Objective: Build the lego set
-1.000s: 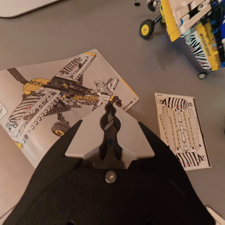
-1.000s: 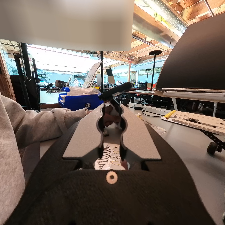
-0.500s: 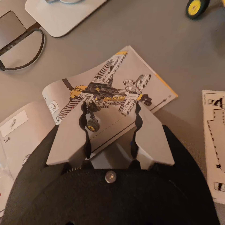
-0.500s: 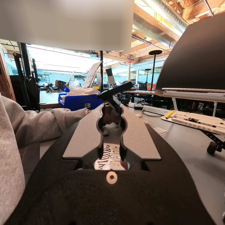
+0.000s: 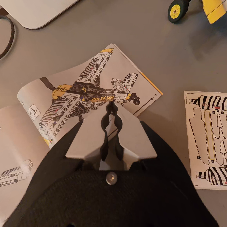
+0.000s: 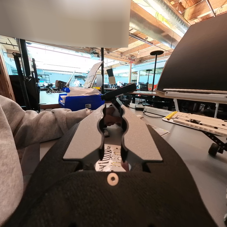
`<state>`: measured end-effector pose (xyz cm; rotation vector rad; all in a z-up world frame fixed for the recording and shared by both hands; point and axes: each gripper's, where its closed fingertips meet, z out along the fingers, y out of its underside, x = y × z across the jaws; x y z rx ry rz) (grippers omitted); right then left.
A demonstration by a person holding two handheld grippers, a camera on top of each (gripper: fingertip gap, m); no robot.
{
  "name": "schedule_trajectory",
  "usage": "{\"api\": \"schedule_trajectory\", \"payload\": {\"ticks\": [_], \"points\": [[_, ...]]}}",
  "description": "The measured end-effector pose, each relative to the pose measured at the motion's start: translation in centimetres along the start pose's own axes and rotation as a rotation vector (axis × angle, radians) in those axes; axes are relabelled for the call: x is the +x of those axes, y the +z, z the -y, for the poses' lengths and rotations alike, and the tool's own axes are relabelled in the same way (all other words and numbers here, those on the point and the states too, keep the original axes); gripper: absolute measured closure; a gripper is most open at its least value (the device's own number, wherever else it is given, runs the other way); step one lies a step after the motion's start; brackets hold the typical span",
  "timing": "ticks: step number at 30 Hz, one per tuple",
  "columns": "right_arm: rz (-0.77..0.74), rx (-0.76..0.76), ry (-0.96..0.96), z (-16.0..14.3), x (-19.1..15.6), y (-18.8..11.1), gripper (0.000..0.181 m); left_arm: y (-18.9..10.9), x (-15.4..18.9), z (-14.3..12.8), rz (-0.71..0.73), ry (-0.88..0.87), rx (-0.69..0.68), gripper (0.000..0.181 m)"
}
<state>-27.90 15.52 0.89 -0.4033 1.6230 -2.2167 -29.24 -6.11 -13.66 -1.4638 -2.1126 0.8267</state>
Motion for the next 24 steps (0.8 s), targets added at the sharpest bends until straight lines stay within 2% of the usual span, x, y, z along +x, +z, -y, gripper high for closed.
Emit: {"api": "schedule_trajectory", "payload": {"ticks": [3,7,8,9,11,13,14,16,18,21,24], "points": [[0.001,-0.002,-0.006,-0.1,0.0,0.0,0.161,-0.6,-0.9,0.2,0.029,-0.011,0.019,0.180],[0.000,-0.007,-0.007,-0.1,0.1,0.1,0.161,-4.0,-2.1,3.1,-0.003,-0.097,0.240,0.179],[-0.001,-0.008,-0.008,-0.2,0.1,0.1,0.161,-4.6,-2.3,3.7,-0.006,-0.099,0.286,0.160],[-0.001,-0.010,-0.010,-0.2,0.2,0.1,0.161,-4.9,-2.4,3.9,-0.006,-0.101,0.314,0.129],[-0.003,-0.015,-0.019,-0.3,0.2,0.2,0.161,-3.9,-2.4,3.4,0.010,-0.110,0.280,0.073],[-0.002,-0.023,-0.028,-0.4,0.2,0.3,0.161,-2.0,-2.5,1.9,0.068,-0.071,0.164,0.037],[-0.002,-0.025,-0.033,-0.5,0.2,0.3,0.160,-1.2,-2.6,1.0,0.104,-0.038,0.096,0.029],[-0.003,-0.023,-0.040,-0.5,0.2,0.3,0.161,-0.3,-2.6,0.1,0.148,0.010,0.027,0.031],[-0.003,-0.022,-0.043,-0.5,0.2,0.3,0.161,-0.1,-2.4,-0.1,0.153,0.016,0.014,0.042],[-0.001,-0.018,-0.044,-0.4,0.2,0.3,0.161,-0.4,-2.6,0.1,0.159,0.018,0.035,0.072],[0.000,-0.013,-0.046,-0.4,0.3,0.2,0.161,-0.7,-2.7,0.1,0.152,0.000,0.050,0.088]]}}
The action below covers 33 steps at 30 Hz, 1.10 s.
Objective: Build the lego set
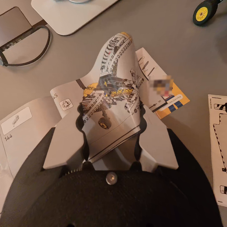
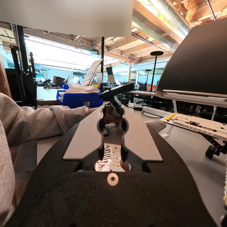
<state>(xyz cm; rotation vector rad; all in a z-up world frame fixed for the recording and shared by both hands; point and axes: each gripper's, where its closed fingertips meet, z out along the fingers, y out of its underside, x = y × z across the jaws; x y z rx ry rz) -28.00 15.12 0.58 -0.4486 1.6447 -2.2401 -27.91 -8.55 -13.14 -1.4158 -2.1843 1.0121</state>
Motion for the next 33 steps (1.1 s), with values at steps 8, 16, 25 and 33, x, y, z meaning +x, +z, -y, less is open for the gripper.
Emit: {"api": "schedule_trajectory", "payload": {"ticks": [8,16,25,33], "points": [[-0.002,0.005,0.002,0.0,0.2,-0.1,0.161,-1.2,-0.8,1.3,-0.033,-0.053,0.097,0.126],[-0.003,0.003,0.004,0.0,0.2,-0.1,0.160,-4.8,-3.6,3.6,-0.134,-0.255,0.328,0.146],[-0.004,0.003,0.006,0.0,0.2,-0.1,0.161,-7.5,-4.5,4.6,-0.478,-0.516,0.476,0.119],[-0.005,0.007,0.009,0.1,0.1,-0.1,0.161,-7.2,-3.4,4.5,-0.485,-0.451,0.446,0.122]]}}
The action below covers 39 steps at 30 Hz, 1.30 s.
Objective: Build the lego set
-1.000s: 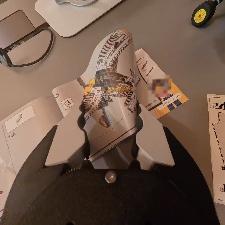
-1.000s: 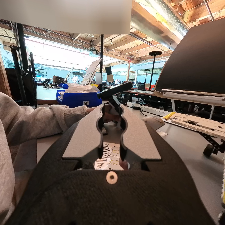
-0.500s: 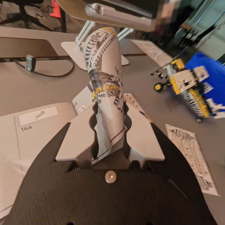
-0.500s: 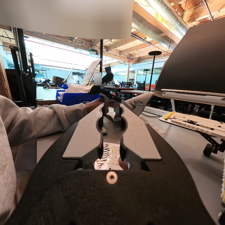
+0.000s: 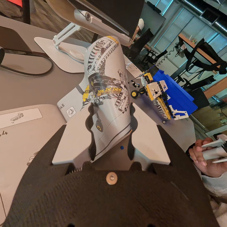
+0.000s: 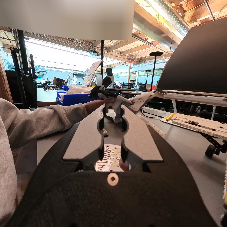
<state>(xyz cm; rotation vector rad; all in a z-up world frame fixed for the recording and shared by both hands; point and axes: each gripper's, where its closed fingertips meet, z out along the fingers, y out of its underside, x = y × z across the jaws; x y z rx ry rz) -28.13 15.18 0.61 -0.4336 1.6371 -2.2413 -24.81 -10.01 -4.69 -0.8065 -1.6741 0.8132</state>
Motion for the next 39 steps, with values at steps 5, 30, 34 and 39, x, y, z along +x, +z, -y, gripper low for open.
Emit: {"api": "schedule_trajectory", "payload": {"ticks": [5,30,34,39], "points": [[0.000,0.002,0.003,0.0,-0.1,0.0,0.161,-0.5,0.0,0.4,-0.041,-0.047,0.023,0.126],[-0.003,0.020,0.014,0.3,-0.2,-0.1,0.160,-8.9,-5.0,5.6,-0.266,-0.520,0.425,0.113],[-0.003,0.022,0.016,0.4,-0.2,-0.1,0.160,-10.0,-5.7,5.8,-0.278,-0.546,0.441,0.096],[-0.005,0.026,0.019,0.5,-0.2,-0.1,0.160,-10.9,-6.0,5.3,-0.273,-0.530,0.399,0.082]]}}
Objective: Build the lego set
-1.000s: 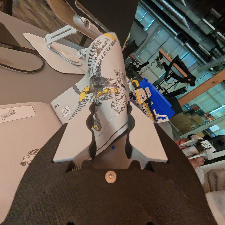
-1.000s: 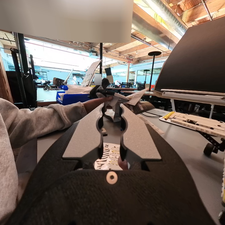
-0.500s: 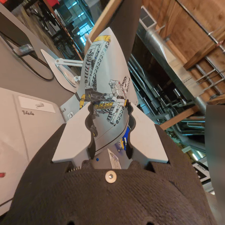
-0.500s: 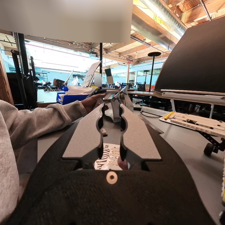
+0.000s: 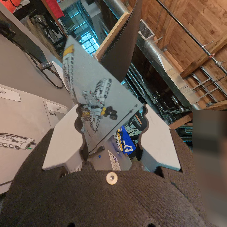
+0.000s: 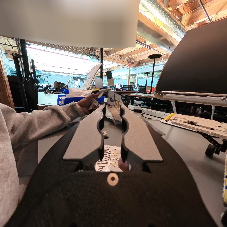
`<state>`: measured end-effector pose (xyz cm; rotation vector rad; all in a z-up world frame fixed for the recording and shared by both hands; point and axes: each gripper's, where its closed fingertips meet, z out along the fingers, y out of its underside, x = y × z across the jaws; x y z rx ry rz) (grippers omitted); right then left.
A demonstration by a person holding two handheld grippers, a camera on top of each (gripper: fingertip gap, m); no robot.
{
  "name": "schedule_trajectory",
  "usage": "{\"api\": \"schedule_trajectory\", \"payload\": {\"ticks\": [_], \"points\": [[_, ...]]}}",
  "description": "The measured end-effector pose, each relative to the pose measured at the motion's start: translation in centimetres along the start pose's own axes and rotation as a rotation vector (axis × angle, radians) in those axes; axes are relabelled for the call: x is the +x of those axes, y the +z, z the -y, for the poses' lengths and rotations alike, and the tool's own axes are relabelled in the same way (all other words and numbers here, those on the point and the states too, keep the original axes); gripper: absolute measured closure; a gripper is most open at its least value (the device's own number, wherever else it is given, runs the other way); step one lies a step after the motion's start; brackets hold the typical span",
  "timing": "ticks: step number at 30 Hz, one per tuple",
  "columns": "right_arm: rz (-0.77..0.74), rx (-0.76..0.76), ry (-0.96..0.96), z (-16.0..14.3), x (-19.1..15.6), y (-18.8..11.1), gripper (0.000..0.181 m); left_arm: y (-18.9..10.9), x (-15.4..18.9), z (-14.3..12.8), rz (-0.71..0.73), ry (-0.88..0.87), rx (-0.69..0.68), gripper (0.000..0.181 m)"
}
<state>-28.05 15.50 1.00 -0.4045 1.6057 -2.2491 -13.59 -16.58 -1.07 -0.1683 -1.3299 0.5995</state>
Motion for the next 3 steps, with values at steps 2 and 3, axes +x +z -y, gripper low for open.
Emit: {"api": "schedule_trajectory", "payload": {"ticks": [2,3], "points": [[0.000,0.000,0.001,0.02,0.01,0.01,0.160,-0.45,0.10,0.19,0.002,0.012,-0.001,0.079],[0.000,0.001,0.002,0.02,0.02,0.01,0.160,-0.65,0.16,0.26,0.003,0.017,-0.004,0.077]]}}
